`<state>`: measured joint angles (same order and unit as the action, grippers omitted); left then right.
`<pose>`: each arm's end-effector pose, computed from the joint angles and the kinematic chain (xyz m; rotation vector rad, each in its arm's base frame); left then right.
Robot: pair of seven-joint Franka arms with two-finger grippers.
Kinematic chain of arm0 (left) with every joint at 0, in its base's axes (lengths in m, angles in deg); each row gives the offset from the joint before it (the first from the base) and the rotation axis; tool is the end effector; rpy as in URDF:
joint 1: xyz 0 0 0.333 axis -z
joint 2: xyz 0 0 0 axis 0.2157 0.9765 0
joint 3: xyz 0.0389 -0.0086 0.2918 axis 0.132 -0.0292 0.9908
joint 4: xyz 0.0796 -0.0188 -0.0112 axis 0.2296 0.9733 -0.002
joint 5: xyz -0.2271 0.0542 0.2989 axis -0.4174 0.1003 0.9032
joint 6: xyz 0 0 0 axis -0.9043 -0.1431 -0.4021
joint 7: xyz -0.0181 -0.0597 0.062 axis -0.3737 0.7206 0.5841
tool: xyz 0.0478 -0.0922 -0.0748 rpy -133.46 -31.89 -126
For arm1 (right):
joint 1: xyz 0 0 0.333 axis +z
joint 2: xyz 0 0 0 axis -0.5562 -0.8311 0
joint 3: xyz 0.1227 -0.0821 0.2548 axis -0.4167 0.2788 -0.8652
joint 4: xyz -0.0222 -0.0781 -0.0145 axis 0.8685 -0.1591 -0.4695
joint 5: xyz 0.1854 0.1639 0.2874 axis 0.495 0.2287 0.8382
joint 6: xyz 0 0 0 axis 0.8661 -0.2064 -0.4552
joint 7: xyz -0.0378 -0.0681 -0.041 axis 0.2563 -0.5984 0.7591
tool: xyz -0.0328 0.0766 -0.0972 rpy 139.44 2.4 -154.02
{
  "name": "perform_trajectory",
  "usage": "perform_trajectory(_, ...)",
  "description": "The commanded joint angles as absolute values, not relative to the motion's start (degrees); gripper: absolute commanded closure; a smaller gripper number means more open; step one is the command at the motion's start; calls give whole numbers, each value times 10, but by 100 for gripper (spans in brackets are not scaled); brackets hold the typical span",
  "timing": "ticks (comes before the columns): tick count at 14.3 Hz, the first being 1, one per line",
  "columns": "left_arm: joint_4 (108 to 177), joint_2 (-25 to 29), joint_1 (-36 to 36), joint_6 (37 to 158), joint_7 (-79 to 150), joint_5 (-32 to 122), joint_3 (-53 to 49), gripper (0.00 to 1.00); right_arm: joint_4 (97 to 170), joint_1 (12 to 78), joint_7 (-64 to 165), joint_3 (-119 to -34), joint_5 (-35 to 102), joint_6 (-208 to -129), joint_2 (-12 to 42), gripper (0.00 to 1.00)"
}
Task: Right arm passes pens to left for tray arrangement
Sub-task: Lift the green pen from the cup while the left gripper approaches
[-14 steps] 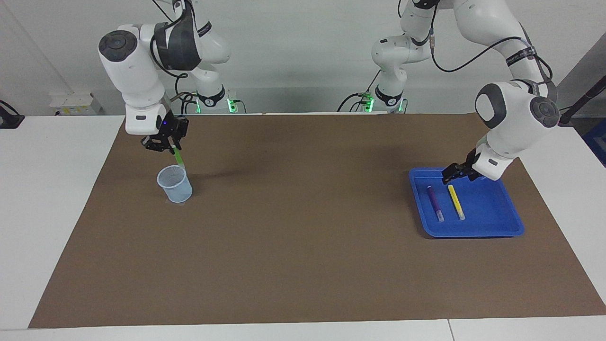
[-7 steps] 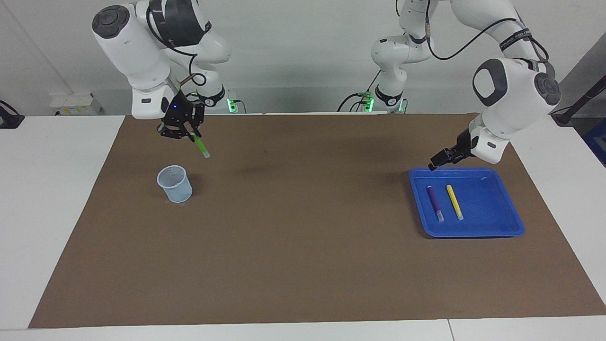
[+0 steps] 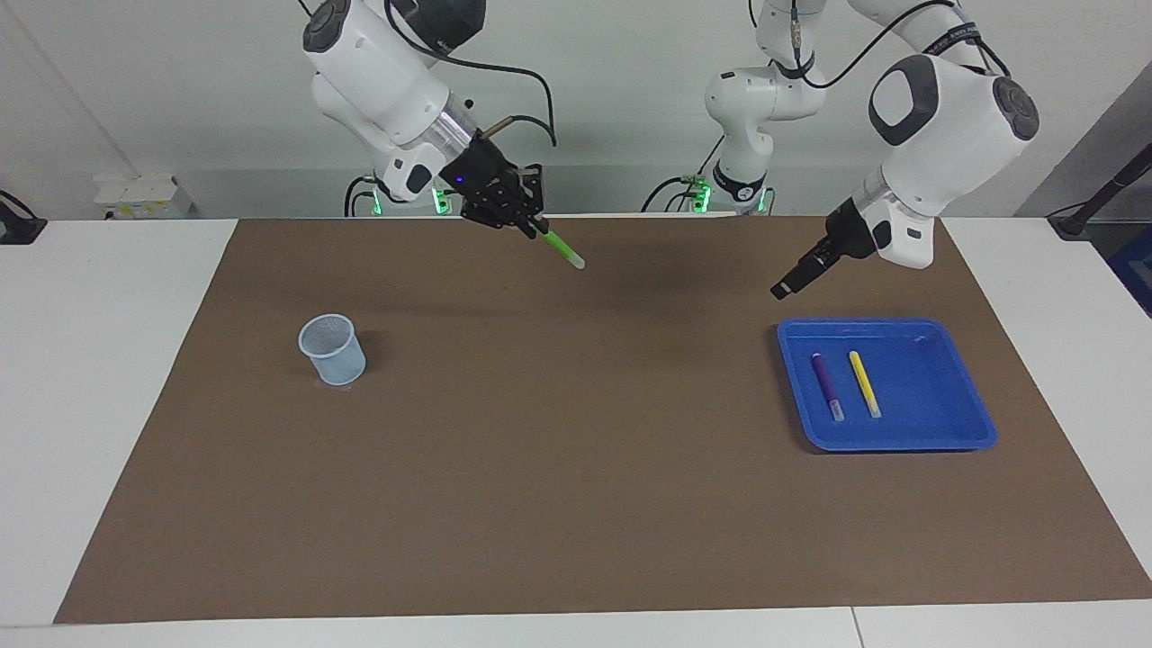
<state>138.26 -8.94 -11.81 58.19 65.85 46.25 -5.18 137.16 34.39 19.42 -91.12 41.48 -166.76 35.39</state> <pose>0.5261 -0.1069 0.4943 2.5923 1.0539 -0.3572 0.4925 0.2609 0.5443 -2.4815 0.2864 0.0308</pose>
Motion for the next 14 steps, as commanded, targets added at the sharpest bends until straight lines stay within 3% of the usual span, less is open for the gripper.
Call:
perform_trajectory(1,1426,-130,-103,605,745,415,-46,0,1416,390,92,-913,470,-1772,362,100)
perform_trajectory(9,1563,-223,-53,765,954,286,-46,0,1444,484,25,-913,539,-1929,327,100)
perform_trajectory(14,1577,-236,-14,804,1059,279,-46,0,1445,530,-13,-913,543,-2001,309,100)
